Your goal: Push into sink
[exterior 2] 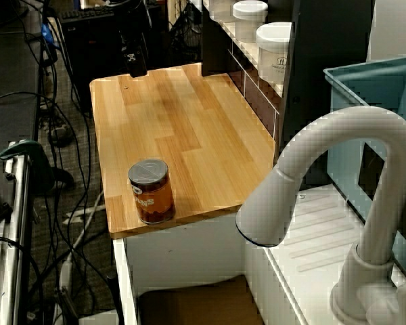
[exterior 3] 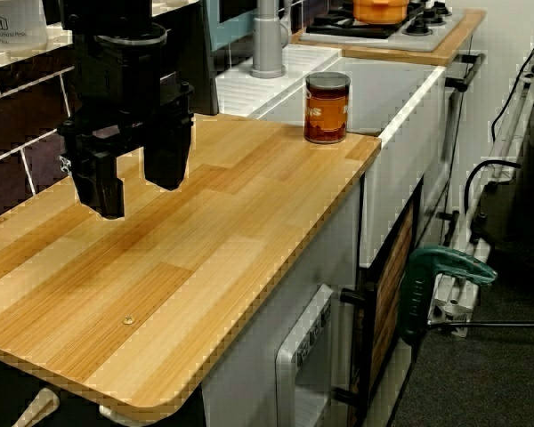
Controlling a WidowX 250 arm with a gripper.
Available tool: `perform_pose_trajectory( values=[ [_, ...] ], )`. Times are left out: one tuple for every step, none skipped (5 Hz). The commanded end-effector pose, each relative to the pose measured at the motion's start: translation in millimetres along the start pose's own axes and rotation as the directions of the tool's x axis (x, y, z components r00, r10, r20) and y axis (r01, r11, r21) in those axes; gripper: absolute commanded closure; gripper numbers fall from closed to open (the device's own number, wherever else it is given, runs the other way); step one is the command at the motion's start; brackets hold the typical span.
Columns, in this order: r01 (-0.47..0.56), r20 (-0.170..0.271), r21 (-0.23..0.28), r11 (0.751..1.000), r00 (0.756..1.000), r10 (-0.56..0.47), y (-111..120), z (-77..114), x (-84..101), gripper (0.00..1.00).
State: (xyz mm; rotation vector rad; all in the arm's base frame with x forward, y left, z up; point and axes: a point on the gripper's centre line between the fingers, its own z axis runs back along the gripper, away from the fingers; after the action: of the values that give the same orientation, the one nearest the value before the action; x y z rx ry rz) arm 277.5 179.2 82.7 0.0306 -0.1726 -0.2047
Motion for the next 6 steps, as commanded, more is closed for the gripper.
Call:
perform_pose_trajectory(
  values=[
    [0.0,0.0,0.0,1.0,1.0,0.0,0,0.0,0.0,0.0],
    [0.119,-0.028,-0.009,0.993,0.992,-0.12,-26,3.0,-16.1,0.0],
    [0.198,-0.024,-0.047,0.979,0.98,-0.199,-39,10.8,-28.7,0.0],
    [0.278,-0.017,-0.072,0.958,0.96,-0.28,-52,17.7,-38.7,0.0],
    [0.21,-0.054,0.028,0.977,0.976,-0.209,-69,10.1,-43.6,0.0],
    [0.038,-0.144,0.029,0.999,0.989,-0.033,-82,-11.1,-44.4,0.0]
  ],
)
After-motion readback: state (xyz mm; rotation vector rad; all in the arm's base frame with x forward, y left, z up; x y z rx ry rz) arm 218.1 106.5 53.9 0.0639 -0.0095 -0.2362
